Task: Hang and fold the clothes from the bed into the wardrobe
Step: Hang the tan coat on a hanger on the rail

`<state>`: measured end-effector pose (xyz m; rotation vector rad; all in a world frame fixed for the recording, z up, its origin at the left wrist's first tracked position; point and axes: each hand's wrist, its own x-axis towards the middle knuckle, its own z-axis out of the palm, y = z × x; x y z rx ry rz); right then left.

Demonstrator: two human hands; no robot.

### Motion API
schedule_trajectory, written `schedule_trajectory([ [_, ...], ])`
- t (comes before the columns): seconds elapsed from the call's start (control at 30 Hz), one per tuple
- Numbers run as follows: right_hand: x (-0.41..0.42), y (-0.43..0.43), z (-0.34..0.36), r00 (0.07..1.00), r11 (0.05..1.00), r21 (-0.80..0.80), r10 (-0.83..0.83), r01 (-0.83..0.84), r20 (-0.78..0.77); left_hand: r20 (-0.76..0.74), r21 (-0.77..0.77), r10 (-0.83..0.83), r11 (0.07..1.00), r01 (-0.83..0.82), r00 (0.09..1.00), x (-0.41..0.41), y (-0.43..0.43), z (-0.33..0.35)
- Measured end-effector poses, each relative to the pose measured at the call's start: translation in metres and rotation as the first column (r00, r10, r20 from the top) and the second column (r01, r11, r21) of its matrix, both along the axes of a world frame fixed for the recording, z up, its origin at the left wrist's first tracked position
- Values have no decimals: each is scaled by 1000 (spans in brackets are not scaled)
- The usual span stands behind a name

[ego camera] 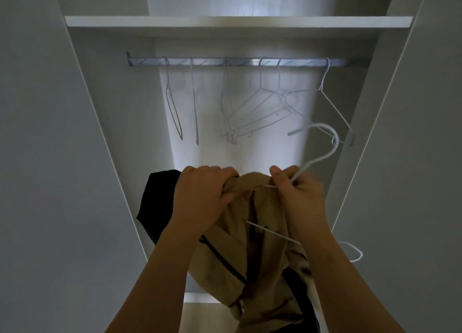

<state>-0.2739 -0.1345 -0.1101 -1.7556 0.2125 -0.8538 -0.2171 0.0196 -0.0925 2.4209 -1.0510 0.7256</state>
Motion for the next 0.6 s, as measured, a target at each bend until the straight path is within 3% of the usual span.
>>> schedule_trajectory([
  [0.07, -3, -6, 2, 997, 999, -41, -33, 36, 77, -10, -104, 7, 995, -8, 1000, -1, -6, -2],
  [0.13, -9, -12, -1, 973, 979, -106, -155, 174, 173, -90, -190, 36, 980, -53, 995, 0, -12, -4],
  [0.23, -22, -25, -21, 879, 907, -26, -399, 419, 262, -153, -282, 88, 951, -128, 984, 9, -14, -6],
  [0.37, -37, -39, -65, 832, 823, 189, -552, 536, 46, -158, -374, 125, 910, -177, 979, 17, -13, 5],
  [0.43, -38, -40, -78, 896, 867, 226, -438, 444, -75, -164, -406, 138, 893, -194, 977, 19, -14, 12],
  [0.5, -35, -35, -85, 979, 968, 198, -123, 154, -162, -145, -425, 134, 886, -184, 980, 19, -15, 18],
  [0.6, -20, -26, -89, 897, 951, 166, 304, -263, -322, -104, -446, 128, 880, -161, 986, 19, -17, 24],
])
